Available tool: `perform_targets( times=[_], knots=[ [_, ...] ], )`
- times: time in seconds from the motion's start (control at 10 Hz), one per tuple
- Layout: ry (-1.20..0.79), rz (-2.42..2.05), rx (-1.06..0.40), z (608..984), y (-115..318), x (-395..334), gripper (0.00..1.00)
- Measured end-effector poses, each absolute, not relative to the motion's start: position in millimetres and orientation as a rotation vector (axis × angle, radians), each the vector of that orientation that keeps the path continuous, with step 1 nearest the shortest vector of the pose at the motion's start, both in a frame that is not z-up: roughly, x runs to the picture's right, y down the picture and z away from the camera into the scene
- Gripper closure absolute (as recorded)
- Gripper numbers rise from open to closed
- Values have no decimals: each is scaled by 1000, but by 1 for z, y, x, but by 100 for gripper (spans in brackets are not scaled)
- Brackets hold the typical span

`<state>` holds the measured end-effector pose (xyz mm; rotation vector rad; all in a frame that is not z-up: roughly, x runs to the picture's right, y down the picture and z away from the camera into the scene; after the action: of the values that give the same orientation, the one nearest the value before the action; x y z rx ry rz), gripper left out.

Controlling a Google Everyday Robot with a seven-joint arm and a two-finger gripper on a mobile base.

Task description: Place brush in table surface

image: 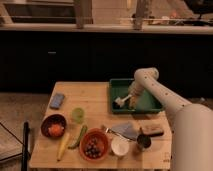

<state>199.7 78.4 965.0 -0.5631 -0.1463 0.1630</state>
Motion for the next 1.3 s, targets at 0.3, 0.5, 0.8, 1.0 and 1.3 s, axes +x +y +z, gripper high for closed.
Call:
perform_targets(
  times=[0.3, 0.5, 0.8, 1.0, 1.3],
  knots=[
    [-157, 154, -584, 972, 79, 199, 20],
    [-175, 135, -595, 974, 80, 195, 20],
    [-194, 117, -614, 976, 84, 191, 28],
    [-203, 122, -622, 976, 88, 192, 47],
    [-201, 123, -623, 974, 87, 195, 76]
  ],
)
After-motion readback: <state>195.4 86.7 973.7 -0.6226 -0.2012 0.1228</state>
